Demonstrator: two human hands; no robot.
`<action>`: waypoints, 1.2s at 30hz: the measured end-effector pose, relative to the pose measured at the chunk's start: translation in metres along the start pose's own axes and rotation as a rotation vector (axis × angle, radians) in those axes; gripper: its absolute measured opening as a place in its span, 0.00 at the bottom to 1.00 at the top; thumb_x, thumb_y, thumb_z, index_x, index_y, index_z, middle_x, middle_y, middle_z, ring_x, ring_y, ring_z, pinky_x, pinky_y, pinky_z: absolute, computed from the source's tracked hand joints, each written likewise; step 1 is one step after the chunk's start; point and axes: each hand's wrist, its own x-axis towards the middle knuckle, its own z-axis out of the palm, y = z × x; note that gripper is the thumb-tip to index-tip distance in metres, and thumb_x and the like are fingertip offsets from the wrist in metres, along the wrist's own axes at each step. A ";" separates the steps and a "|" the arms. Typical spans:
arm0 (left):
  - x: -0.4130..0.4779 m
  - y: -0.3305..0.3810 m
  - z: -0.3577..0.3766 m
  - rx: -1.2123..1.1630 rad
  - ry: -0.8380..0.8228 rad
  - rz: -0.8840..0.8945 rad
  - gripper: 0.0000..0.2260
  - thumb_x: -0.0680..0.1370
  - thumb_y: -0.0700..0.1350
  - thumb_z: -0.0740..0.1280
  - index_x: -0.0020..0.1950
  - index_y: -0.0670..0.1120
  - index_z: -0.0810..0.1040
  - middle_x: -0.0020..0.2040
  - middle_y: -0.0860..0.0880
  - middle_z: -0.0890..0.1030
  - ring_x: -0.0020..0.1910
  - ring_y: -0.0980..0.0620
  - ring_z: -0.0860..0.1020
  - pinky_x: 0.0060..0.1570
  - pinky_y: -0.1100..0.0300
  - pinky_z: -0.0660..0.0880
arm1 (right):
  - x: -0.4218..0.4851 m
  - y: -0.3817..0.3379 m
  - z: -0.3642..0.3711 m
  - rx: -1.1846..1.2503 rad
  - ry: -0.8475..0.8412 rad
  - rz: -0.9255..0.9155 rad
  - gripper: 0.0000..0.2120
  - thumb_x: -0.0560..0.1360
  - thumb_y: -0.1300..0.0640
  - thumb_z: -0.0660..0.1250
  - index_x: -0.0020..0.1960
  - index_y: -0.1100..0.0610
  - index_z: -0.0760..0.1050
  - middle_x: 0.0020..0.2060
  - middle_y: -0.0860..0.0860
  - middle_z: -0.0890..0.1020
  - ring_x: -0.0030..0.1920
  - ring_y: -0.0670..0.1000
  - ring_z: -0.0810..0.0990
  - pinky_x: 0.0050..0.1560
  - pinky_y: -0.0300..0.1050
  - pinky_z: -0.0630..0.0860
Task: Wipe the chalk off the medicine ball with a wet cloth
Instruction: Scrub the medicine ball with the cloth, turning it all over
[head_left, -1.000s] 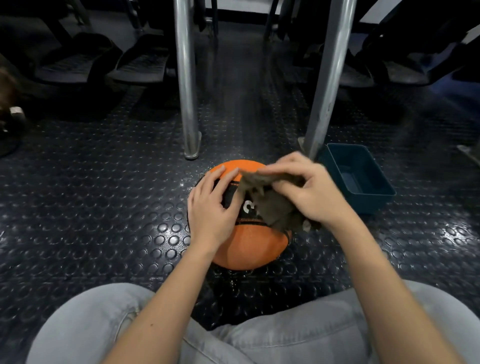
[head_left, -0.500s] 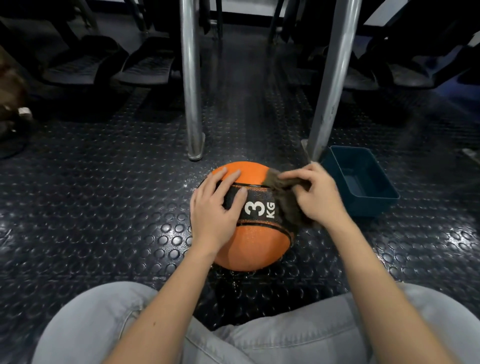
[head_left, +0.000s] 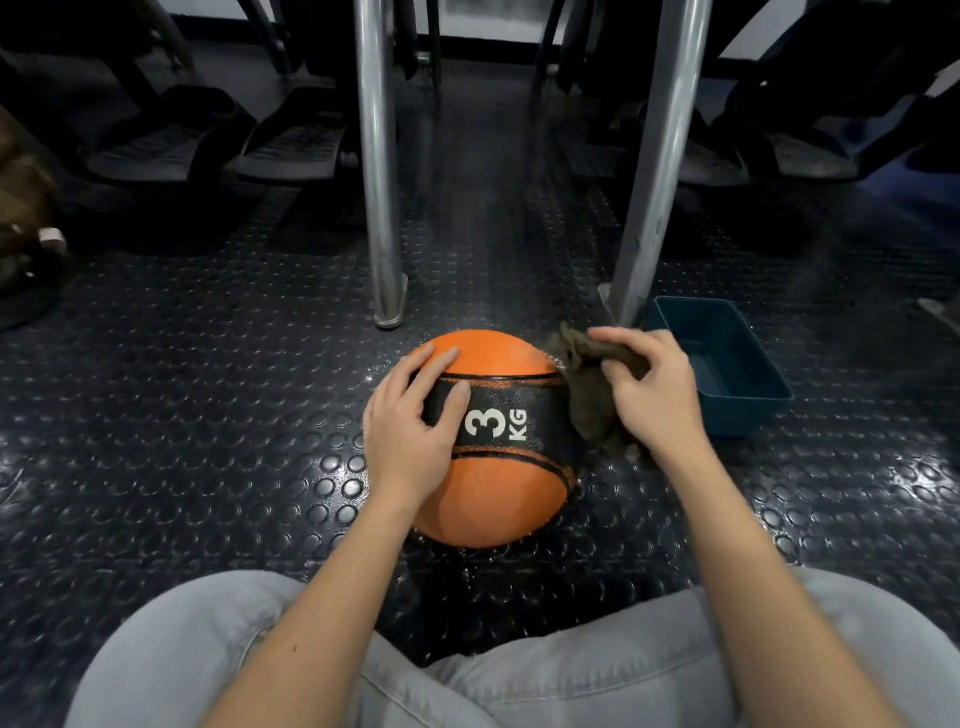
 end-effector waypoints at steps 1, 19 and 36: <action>-0.001 -0.001 0.000 -0.008 0.002 -0.006 0.21 0.73 0.66 0.55 0.63 0.64 0.72 0.65 0.65 0.69 0.65 0.63 0.64 0.69 0.46 0.61 | -0.002 -0.009 -0.002 0.126 -0.025 -0.067 0.20 0.72 0.69 0.65 0.52 0.45 0.78 0.46 0.51 0.75 0.51 0.48 0.76 0.51 0.29 0.67; 0.004 0.000 -0.001 -0.015 -0.010 -0.055 0.25 0.72 0.67 0.52 0.65 0.62 0.72 0.64 0.67 0.67 0.65 0.64 0.63 0.70 0.46 0.60 | -0.001 -0.009 -0.004 -0.389 -0.326 -0.057 0.19 0.75 0.66 0.63 0.53 0.43 0.80 0.49 0.49 0.71 0.53 0.50 0.73 0.52 0.48 0.72; -0.004 0.006 0.011 0.093 0.001 0.044 0.23 0.76 0.62 0.51 0.66 0.59 0.74 0.69 0.57 0.71 0.70 0.53 0.66 0.69 0.45 0.60 | -0.011 -0.027 -0.003 -0.079 -0.259 -0.164 0.21 0.72 0.71 0.62 0.47 0.44 0.80 0.46 0.49 0.72 0.48 0.46 0.72 0.50 0.32 0.67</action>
